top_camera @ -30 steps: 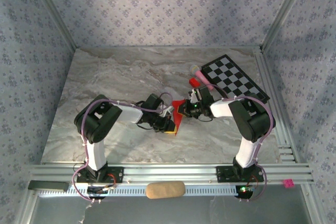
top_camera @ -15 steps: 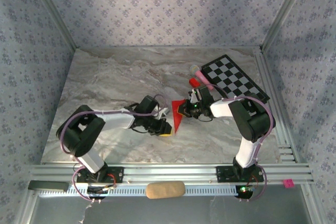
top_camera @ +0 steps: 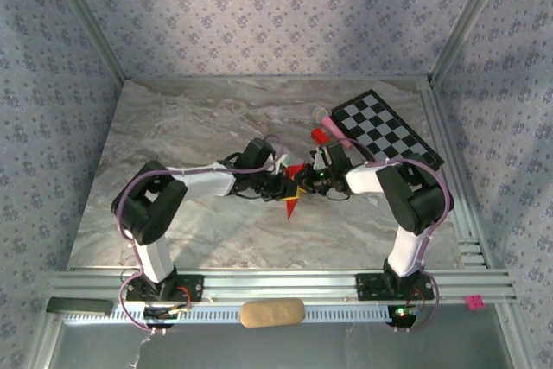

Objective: Fold a paper plane with a square sheet of paper (pick it up from the middle)
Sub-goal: Fold the wing for the fifth time at the center of the table.

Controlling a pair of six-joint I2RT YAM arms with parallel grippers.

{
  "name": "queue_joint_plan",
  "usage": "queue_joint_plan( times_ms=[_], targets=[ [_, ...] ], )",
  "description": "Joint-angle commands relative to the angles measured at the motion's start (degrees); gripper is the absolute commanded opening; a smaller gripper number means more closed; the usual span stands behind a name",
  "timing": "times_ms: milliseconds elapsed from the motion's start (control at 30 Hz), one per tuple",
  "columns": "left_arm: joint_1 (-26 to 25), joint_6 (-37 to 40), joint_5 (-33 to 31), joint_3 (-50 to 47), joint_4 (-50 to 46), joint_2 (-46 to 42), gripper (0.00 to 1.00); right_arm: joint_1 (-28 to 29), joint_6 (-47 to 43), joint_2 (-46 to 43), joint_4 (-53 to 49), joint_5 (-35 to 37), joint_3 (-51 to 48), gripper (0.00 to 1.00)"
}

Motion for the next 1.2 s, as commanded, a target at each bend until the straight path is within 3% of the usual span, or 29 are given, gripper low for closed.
queue_joint_plan(
  times_ms=[0,567,867,1167],
  targets=[
    [-0.5,-1.0,-1.2,2.0,1.4,2.1,0.07,0.3,-0.5,1.6,-6.0,5.6,-1.8,0.09],
    [-2.0,2.6,-4.6,-2.6,-1.2,5.7,0.05,0.3,-0.5,1.8,-6.0,5.8,-2.6,0.09],
    [-2.6,2.4,-4.1,-7.0,-0.5,3.6,0.05,0.3,-0.6,1.9,-6.2,6.1,-2.6,0.09],
    [-4.0,7.0,-2.8,-7.5,-6.7,1.2,0.05,0.2,-0.6,2.0,-6.4,6.3,-2.7,0.09]
  ],
)
